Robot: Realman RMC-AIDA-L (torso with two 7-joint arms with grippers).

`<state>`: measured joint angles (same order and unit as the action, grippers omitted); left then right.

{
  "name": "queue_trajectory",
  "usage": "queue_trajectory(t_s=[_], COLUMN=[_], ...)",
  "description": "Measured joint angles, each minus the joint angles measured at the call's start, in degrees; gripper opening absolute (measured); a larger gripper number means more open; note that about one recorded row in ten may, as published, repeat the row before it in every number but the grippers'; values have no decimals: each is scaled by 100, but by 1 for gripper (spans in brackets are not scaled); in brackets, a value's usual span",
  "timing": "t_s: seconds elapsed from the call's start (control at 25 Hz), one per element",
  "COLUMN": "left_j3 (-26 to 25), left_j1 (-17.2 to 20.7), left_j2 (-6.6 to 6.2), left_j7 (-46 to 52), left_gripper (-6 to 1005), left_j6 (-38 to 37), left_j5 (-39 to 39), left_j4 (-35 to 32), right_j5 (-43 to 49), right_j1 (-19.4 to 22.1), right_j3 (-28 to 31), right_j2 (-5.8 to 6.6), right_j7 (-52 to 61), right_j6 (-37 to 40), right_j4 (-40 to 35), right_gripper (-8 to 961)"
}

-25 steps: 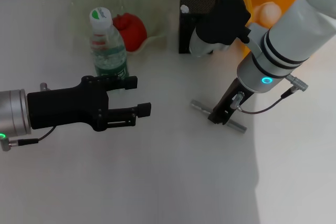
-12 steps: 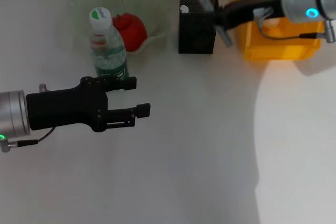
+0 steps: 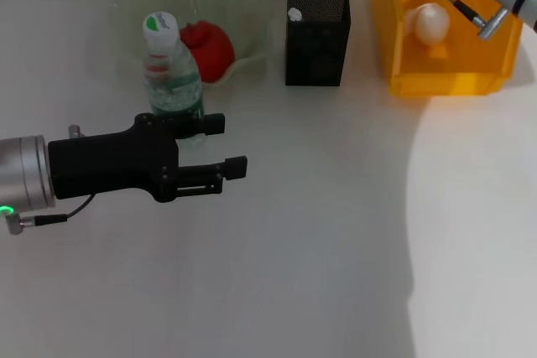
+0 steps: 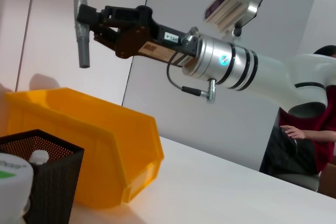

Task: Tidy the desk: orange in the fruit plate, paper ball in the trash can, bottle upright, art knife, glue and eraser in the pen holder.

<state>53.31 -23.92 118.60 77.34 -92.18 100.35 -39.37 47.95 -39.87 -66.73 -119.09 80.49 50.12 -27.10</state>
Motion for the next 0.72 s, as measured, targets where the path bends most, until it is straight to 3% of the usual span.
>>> queue_trajectory(t_s=[0.32,0.72], left_j3=[29,30], left_j1=[-8,-68], left_j2=[5,3], left_j7=[-2,-77], left_gripper=[779,779], left_j6=[-1,0], left_j5=[-108,-130], left_j4=[0,0], right_j5=[208,400], right_j1=[-520,-598], right_j3=[-38,-510], right_j2=[-15,-16], right_j7=[-278,-297], right_j6=[-581,-816], right_j4=[619,673], right_gripper=[137,146])
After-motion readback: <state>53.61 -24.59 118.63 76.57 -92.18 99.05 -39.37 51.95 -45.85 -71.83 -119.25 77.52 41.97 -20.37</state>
